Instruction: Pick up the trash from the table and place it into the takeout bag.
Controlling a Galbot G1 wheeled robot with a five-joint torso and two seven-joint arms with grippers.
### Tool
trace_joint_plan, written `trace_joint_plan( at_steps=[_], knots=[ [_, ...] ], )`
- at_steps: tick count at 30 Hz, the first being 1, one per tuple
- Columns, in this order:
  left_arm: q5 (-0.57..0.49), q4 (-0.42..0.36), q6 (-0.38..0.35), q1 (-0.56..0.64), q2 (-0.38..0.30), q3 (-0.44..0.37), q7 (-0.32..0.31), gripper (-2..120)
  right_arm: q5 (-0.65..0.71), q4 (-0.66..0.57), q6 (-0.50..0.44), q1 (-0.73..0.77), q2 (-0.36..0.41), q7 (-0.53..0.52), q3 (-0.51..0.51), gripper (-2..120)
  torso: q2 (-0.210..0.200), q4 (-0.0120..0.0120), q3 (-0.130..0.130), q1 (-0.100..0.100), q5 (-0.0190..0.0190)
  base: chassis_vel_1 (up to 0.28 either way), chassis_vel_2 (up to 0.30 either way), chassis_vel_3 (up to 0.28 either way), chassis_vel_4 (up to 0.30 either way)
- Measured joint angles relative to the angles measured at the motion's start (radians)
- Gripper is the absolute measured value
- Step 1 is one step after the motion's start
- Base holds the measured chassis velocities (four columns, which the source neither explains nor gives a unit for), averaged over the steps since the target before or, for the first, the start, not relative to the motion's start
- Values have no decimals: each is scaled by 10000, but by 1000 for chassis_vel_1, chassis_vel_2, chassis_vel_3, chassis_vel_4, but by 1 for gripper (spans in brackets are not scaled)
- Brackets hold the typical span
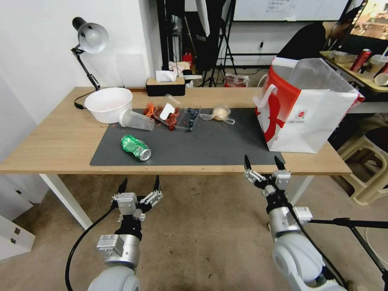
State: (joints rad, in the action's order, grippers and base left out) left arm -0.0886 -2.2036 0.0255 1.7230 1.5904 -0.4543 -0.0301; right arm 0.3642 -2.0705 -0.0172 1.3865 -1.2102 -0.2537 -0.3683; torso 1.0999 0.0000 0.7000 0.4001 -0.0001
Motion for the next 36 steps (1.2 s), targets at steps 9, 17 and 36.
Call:
trace_joint_plan(
  at_steps=[9, 17, 36],
  knots=[
    [67, 57, 27, 18, 86, -8, 7, 100, 1938, 1000, 1326, -2762, 550, -1133, 902, 100, 0, 2, 1, 0, 0, 0, 0, 0, 0],
    [109, 77, 108, 43, 168, -60, 12, 100, 2917, 2621, 1665, -4890, 509, -1888, 2054, 100, 0, -1, 1, 1, 3, 0, 0, 0, 0],
    [278, 48, 309, 139, 179, -234, 3, 100, 3746, 7826, 1882, -9498, -1256, -2440, 3927, 100, -1, -1, 2, -1, 0, 0, 0, 0, 0]
  ],
)
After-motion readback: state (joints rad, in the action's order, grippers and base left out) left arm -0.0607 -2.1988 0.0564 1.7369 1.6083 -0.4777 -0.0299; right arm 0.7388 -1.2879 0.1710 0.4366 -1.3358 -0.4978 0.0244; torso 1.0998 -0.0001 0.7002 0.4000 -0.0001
